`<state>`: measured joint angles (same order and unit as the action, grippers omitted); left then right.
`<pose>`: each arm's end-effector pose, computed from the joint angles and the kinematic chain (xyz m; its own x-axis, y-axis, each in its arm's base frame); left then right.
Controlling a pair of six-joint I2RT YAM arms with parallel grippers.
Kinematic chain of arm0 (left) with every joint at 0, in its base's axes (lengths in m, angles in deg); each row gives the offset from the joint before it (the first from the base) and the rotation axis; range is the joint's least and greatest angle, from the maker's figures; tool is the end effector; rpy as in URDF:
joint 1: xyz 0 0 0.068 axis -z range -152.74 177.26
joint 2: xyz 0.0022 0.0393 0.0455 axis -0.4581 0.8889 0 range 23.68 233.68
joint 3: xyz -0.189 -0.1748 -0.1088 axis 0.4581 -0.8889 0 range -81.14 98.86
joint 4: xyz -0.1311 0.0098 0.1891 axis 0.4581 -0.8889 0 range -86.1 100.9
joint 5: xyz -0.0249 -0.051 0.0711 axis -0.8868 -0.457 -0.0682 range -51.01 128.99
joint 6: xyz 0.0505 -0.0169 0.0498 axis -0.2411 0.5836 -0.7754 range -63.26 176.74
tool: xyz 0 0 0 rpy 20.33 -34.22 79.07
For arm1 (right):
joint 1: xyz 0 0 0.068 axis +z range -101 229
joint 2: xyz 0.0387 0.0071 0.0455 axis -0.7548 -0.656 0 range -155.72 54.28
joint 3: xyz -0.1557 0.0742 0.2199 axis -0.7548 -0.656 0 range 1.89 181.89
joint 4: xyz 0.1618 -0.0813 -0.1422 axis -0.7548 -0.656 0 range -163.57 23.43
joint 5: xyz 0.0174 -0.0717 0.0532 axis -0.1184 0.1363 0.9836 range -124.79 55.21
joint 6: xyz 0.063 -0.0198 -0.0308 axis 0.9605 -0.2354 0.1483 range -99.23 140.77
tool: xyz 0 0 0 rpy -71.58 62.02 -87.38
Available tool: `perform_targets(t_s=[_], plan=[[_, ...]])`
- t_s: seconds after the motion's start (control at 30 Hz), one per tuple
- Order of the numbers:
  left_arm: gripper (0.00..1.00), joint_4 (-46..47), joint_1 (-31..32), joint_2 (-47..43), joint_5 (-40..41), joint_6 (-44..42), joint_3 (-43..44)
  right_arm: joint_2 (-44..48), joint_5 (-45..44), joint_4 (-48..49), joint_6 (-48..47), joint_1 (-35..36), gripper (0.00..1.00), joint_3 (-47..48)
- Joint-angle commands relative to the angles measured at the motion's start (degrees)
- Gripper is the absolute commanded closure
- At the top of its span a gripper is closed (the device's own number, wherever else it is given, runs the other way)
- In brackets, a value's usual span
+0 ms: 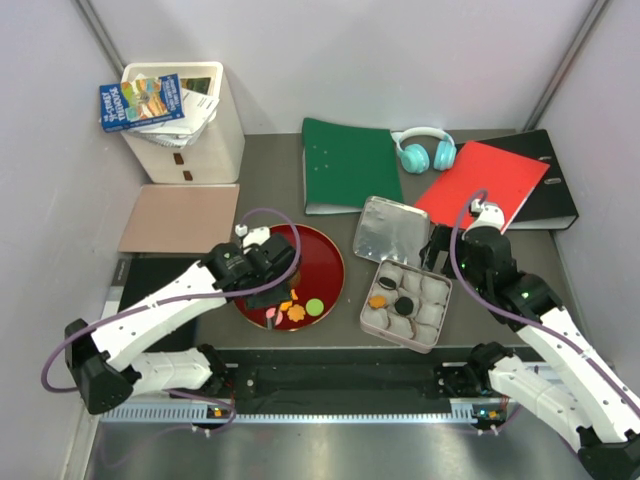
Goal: Pack the cookies
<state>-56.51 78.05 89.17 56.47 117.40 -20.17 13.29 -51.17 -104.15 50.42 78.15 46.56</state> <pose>0.1178 -0.1156 0.2777 -0.8874 -0.2277 -0.4009 -0.1907 0.9729 -0.1304 0.1240 0.0495 0.2909 -0.5533 0.2349 -0.7992 0.0125 0.9617 0.2739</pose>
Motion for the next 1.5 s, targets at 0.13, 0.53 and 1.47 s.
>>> perform_targets(t_s=[0.13,0.53,1.47], plan=[[0.36,2.6,0.3,2.0,1.8,-0.9,-0.8,0.6,-0.5,1.7,0.1,0.6,0.01,0.6],[0.4,6.2,0.1,3.9,1.7,-1.0,-3.9,0.0,-0.9,1.5,-0.4,0.6,0.01,1.2],[0.78,6.7,0.4,8.6,0.9,-15.0,17.6,-0.8,-5.2,0.0,-1.9,0.6,0.01,5.7]])
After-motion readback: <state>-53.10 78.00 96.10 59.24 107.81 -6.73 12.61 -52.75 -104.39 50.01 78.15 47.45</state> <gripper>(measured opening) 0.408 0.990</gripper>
